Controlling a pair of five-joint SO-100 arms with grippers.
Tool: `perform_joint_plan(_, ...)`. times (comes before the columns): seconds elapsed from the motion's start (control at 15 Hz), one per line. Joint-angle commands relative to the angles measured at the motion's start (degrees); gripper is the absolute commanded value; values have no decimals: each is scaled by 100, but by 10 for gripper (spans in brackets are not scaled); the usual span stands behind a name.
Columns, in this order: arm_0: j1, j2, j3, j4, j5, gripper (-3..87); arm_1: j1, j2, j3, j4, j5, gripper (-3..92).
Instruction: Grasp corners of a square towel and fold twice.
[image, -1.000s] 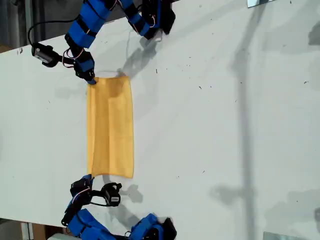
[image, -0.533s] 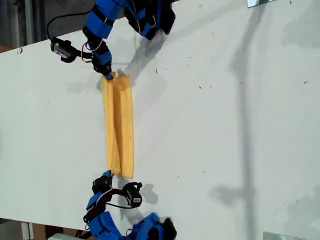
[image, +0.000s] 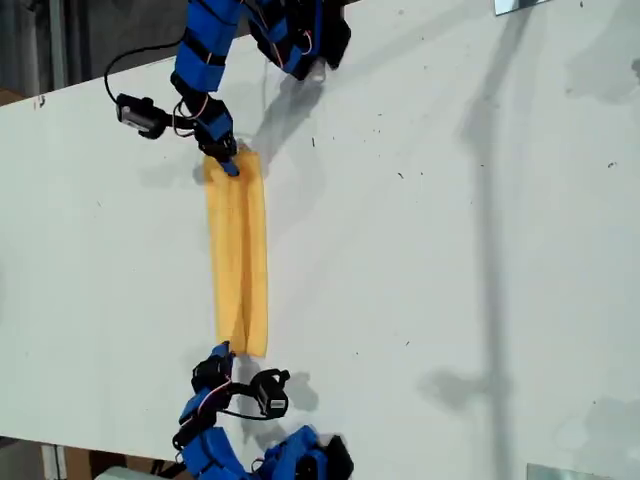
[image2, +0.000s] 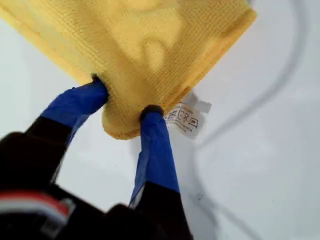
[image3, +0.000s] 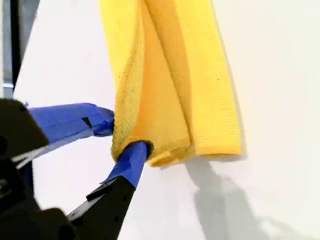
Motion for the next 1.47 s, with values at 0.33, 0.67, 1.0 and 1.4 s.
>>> perform_joint_plan(0.33,1749,343,-431,1028,-1494,254,-62,765,-53,193,105,223)
perform_joint_plan(0.67,1397,0,-817,1925,-1485,302,176,1257,237,378,79,235)
perform_joint_plan(1.0,-536,844,-1749,3313,-53,308,193,1151,202,308,70,230)
perform_joint_plan(1.4,-782,1670,1195,1143,-624,297,571,-703,-589,448,70,248)
